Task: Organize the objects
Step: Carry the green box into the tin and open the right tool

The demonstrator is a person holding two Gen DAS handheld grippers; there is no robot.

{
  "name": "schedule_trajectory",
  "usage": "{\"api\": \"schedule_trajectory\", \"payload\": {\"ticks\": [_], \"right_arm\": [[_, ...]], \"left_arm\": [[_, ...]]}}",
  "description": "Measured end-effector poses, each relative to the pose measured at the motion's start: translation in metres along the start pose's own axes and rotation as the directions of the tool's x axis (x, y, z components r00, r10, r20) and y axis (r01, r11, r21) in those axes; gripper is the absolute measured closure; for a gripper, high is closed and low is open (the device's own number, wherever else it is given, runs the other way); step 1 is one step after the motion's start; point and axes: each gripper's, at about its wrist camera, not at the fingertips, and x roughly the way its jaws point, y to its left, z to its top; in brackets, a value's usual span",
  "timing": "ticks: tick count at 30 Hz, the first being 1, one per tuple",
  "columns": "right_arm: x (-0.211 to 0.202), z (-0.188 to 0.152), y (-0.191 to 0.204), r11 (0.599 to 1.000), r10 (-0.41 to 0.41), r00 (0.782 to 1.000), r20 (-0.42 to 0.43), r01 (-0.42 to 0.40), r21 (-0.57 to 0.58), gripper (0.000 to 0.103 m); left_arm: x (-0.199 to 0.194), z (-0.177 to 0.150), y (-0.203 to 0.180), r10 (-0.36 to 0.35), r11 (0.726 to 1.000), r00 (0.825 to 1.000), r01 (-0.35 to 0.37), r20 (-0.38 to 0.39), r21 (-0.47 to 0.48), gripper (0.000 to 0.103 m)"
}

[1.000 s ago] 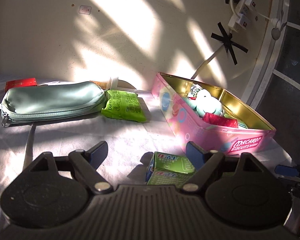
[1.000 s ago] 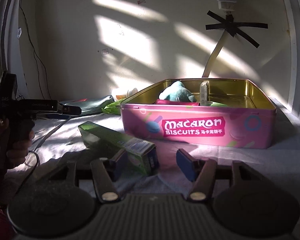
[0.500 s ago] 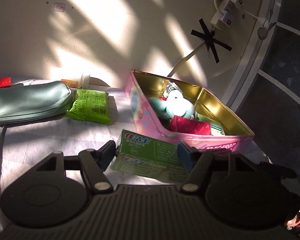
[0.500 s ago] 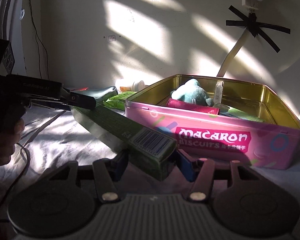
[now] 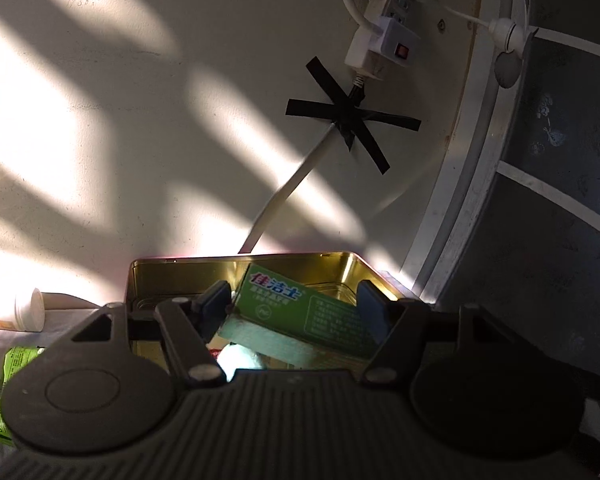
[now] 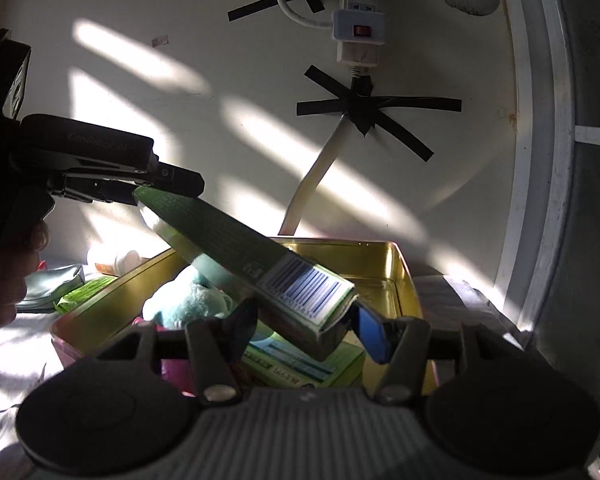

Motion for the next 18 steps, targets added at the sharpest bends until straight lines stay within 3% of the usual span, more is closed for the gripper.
{"api": "schedule_trajectory", "payload": {"ticks": [5, 7, 8, 12, 18], "right_arm": [[0.029, -0.008, -0.015, 0.998, -0.047, 0.998, -0.031, 0.048, 0.029, 0.046], [0.031, -0.010, -0.015, 0.998, -0.062, 0.998, 0.002, 0.062, 0.032, 0.026], [0.028, -0.011, -0.015, 0.998, -0.063, 0.998, 0.020, 0.062, 0.029, 0.026], [0.014, -0.013, -0.013, 0.997, -0.075, 0.994, 0.077, 0.074, 0.014, 0.027], [-0.004, -0.012, -0.009, 0.997, -0.029, 0.995, 0.094, 0.022, 0.074, 0.030]], "left_arm": [[0.050, -0.001, 0.002, 0.024, 0.999, 0.997, -0.027, -0.078, -0.041, 0.034], [0.059, -0.002, 0.002, 0.042, 0.998, 0.994, -0.047, -0.097, -0.049, 0.034], [0.061, -0.002, 0.002, 0.052, 0.997, 0.994, -0.057, -0.096, -0.058, 0.034], [0.050, -0.004, -0.001, 0.057, 0.997, 0.993, -0.062, -0.102, -0.053, 0.034], [-0.009, -0.021, -0.018, 0.139, 0.988, 0.989, -0.136, -0.050, 0.073, 0.033]]}}
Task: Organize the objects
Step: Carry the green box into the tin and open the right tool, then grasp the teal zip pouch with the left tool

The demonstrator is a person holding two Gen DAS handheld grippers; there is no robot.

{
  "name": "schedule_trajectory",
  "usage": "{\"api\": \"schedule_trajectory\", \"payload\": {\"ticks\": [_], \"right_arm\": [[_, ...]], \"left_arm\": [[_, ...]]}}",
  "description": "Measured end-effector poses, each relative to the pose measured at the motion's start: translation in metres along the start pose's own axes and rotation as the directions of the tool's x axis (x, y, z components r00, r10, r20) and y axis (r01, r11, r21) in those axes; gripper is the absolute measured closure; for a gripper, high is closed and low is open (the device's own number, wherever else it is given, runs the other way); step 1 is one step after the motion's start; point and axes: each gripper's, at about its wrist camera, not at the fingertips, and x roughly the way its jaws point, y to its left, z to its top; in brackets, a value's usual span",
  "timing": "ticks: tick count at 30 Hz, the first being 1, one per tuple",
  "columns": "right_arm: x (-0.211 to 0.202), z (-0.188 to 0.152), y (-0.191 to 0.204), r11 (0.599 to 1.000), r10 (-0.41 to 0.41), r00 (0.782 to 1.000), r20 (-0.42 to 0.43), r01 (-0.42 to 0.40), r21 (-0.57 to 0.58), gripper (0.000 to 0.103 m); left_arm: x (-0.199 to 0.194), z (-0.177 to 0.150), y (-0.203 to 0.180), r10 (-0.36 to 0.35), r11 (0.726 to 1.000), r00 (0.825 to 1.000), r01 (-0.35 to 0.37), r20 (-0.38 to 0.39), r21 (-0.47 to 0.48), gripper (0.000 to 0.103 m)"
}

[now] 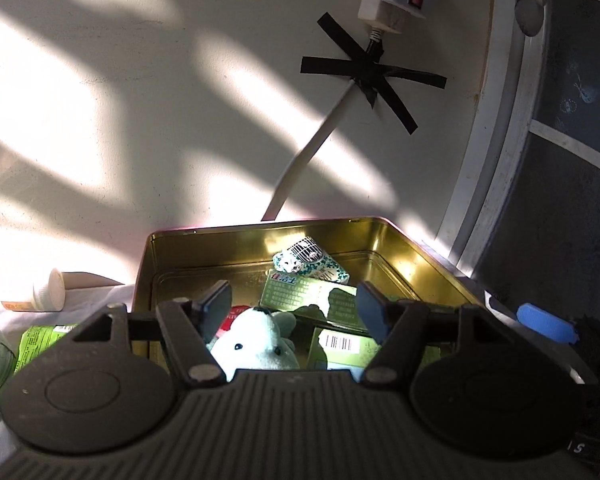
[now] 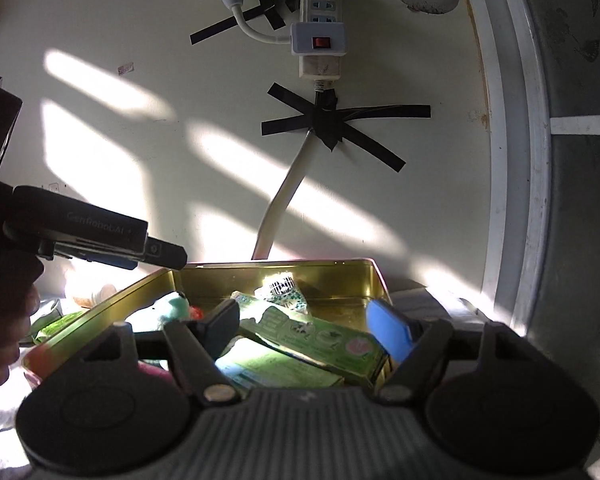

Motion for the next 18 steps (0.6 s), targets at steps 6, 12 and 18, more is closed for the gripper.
{"api": "schedule_trajectory", "payload": {"ticks": [6, 12, 18], "right_arm": [[-0.018, -0.002, 0.012, 0.998, 0.029, 1.000, -0.007, -0.029, 0.054, 0.030], [-0.045, -0.013, 0.039, 0.989, 0.091, 0.996, -0.005, -0.090, 0.113, 0.030], [-0.062, -0.018, 0.086, 0.980, 0.193, 0.981, -0.019, -0.192, 0.056, 0.030]], "left_arm": [[-0.052, -0.024, 0.001, 0.094, 0.995, 0.995, -0.094, 0.018, 0.045, 0.032], [-0.083, -0.052, 0.023, 0.178, 0.984, 0.984, -0.178, -0.013, 0.018, 0.031], [-0.101, -0.085, 0.072, 0.293, 0.955, 0.953, -0.296, -0.072, -0.036, 0.029]]}}
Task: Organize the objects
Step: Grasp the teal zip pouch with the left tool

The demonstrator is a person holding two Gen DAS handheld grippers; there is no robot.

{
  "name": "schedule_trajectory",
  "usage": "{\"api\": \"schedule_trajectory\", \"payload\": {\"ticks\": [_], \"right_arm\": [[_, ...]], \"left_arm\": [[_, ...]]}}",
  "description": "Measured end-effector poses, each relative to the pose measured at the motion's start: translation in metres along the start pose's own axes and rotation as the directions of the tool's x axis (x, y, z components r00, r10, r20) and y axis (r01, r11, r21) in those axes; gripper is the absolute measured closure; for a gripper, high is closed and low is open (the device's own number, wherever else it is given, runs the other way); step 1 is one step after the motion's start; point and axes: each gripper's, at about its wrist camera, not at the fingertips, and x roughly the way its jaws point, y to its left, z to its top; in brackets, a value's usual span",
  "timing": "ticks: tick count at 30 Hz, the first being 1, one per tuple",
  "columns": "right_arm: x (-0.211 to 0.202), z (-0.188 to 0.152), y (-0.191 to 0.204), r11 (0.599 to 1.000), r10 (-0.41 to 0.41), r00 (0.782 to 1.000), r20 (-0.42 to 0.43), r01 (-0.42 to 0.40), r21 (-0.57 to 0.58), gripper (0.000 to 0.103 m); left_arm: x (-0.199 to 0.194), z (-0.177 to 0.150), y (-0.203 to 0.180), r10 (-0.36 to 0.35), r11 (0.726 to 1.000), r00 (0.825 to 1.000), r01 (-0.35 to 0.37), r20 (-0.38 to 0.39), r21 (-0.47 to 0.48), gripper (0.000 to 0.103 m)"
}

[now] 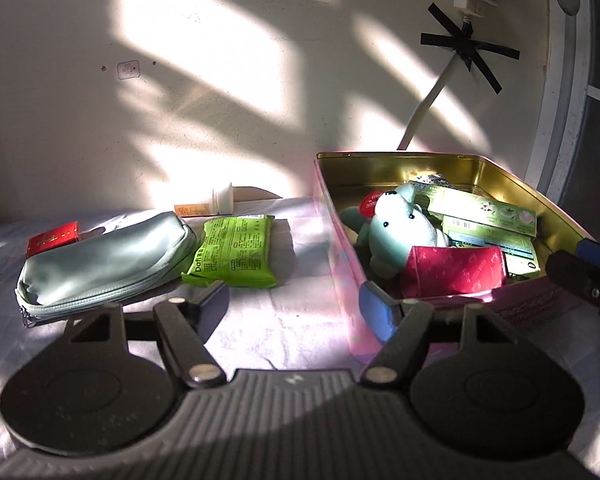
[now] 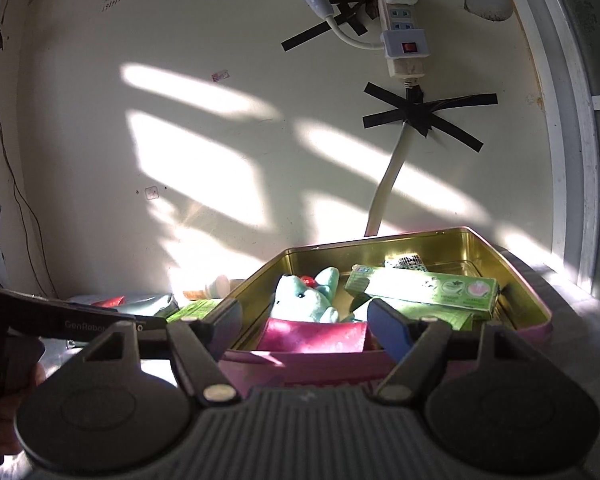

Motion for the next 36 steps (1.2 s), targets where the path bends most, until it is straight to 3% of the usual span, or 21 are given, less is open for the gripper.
{"api": "schedule_trajectory", "payload": {"ticks": [7, 11, 13, 16, 18, 21, 22, 27, 30, 31, 32, 33, 35, 36], "right_arm": [[0.015, -0.015, 0.063, 0.989, 0.120, 0.989, -0.089, -0.127, -0.076, 0.030], [0.036, -0.030, 0.098, 0.971, 0.199, 0.959, -0.203, -0.220, -0.091, 0.030], [0.050, -0.034, 0.116, 0.957, 0.234, 0.938, -0.257, -0.268, -0.109, 0.031], [0.078, -0.025, 0.145, 0.934, 0.273, 0.917, -0.291, -0.325, -0.148, 0.031], [0.106, -0.011, 0.161, 0.928, 0.291, 0.911, -0.293, -0.343, -0.145, 0.032], [0.164, 0.008, 0.177, 0.946, 0.272, 0.912, -0.307, -0.311, -0.087, 0.033], [0.185, 0.013, 0.180, 0.953, 0.264, 0.912, -0.315, -0.297, -0.064, 0.036], [0.272, 0.021, 0.184, 0.973, 0.219, 0.895, -0.388, -0.229, 0.020, 0.046], [0.306, 0.015, 0.183, 0.977, 0.209, 0.869, -0.449, -0.204, 0.059, 0.050], [0.312, 0.012, 0.184, 0.982, 0.181, 0.870, -0.459, -0.181, 0.044, 0.050], [0.320, 0.008, 0.184, 0.984, 0.174, 0.855, -0.488, -0.175, 0.045, 0.051], [0.325, 0.004, 0.182, 0.982, 0.185, 0.845, -0.501, -0.178, 0.062, 0.051], [0.320, 0.003, 0.183, 0.980, 0.194, 0.847, -0.495, -0.189, 0.060, 0.052], [0.316, 0.004, 0.185, 0.980, 0.192, 0.847, -0.496, -0.194, 0.047, 0.055]], "left_arm": [[0.009, -0.033, 0.070, 0.118, 0.984, 0.991, -0.126, -0.069, -0.128, 0.029], [0.012, -0.054, 0.119, 0.186, 0.960, 0.978, -0.202, -0.097, -0.195, 0.029], [0.015, -0.059, 0.149, 0.233, 0.934, 0.966, -0.255, -0.113, -0.250, 0.029], [0.011, -0.057, 0.200, 0.273, 0.866, 0.954, -0.299, -0.122, -0.400, 0.030], [0.009, -0.049, 0.227, 0.291, 0.824, 0.950, -0.310, -0.115, -0.475, 0.030], [0.015, -0.032, 0.252, 0.318, 0.797, 0.942, -0.327, -0.108, -0.508, 0.026], [0.020, -0.026, 0.259, 0.312, 0.794, 0.944, -0.322, -0.110, -0.515, 0.021], [0.052, -0.016, 0.267, 0.259, 0.806, 0.958, -0.287, -0.128, -0.518, 0.020], [0.072, -0.020, 0.268, 0.249, 0.808, 0.956, -0.295, -0.157, -0.510, 0.020], [0.074, -0.022, 0.267, 0.265, 0.815, 0.955, -0.295, -0.132, -0.499, 0.019], [0.076, -0.023, 0.266, 0.270, 0.822, 0.955, -0.297, -0.127, -0.485, 0.019], [0.077, -0.022, 0.263, 0.268, 0.837, 0.956, -0.290, -0.116, -0.465, 0.024], [0.077, -0.021, 0.265, 0.190, 0.857, 0.978, -0.210, -0.089, -0.470, 0.052], [0.076, -0.021, 0.268, 0.155, 0.854, 0.984, -0.178, -0.087, -0.489, 0.065]]}}
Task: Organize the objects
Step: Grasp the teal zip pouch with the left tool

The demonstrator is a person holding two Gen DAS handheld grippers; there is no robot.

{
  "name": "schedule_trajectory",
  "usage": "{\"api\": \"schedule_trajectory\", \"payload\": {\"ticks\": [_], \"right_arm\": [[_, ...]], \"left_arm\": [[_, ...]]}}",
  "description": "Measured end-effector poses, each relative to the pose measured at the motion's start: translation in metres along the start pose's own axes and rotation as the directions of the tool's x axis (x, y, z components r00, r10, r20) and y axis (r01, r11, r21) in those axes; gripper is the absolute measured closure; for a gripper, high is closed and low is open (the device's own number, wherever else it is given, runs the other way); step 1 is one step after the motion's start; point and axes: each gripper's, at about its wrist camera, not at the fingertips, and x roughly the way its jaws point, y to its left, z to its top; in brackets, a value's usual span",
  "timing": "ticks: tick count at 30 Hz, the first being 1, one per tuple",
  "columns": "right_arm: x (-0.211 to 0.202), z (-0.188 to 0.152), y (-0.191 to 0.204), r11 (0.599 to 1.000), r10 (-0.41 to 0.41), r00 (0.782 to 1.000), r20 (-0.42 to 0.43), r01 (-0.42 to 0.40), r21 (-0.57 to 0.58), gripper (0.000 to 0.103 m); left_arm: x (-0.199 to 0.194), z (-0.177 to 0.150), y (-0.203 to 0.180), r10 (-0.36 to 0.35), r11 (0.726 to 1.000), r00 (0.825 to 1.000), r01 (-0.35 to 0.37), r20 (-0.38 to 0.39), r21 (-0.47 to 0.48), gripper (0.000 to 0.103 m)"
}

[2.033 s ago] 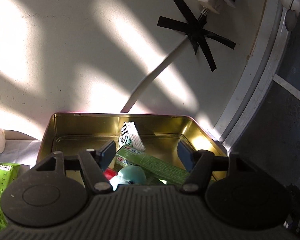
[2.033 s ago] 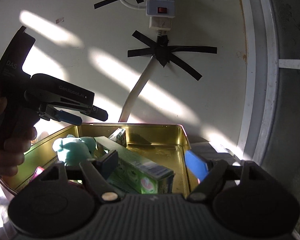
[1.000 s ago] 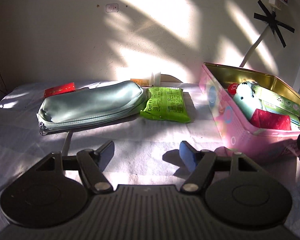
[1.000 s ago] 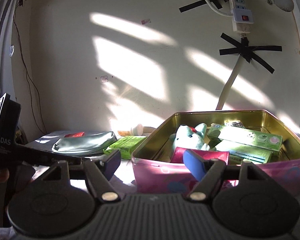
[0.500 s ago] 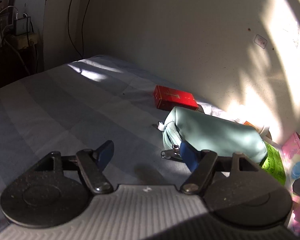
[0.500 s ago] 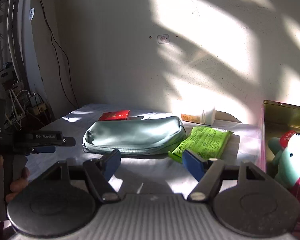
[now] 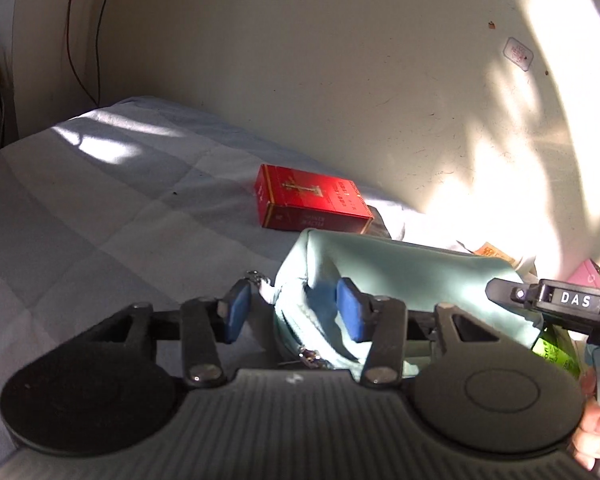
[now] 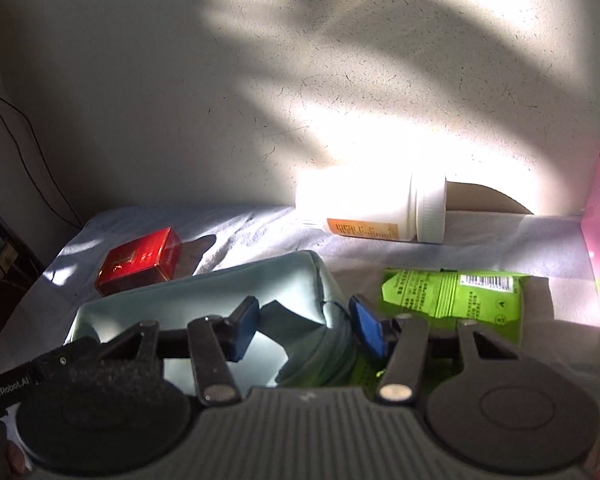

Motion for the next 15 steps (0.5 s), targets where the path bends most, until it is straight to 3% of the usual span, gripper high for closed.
{"api": "schedule_trajectory", "payload": {"ticks": [5, 10, 15], "right_arm": [[-0.047, -0.030, 0.024, 0.996, 0.014, 1.000, -0.006, -0.014, -0.092, 0.064], [-0.109, -0.088, 0.032, 0.975, 0.086, 0.996, -0.016, -0.087, -0.203, 0.064], [-0.168, -0.151, 0.013, 0.972, 0.130, 0.991, 0.025, -0.123, -0.200, 0.064]], "left_arm": [[-0.034, -0.012, 0.003, 0.060, 0.998, 0.998, -0.059, -0.031, 0.021, 0.066], [-0.095, -0.055, 0.016, 0.036, 0.998, 0.998, -0.033, -0.051, 0.059, 0.066], [-0.148, -0.106, 0.003, -0.024, 0.993, 0.999, 0.028, -0.030, 0.112, 0.066]]}}
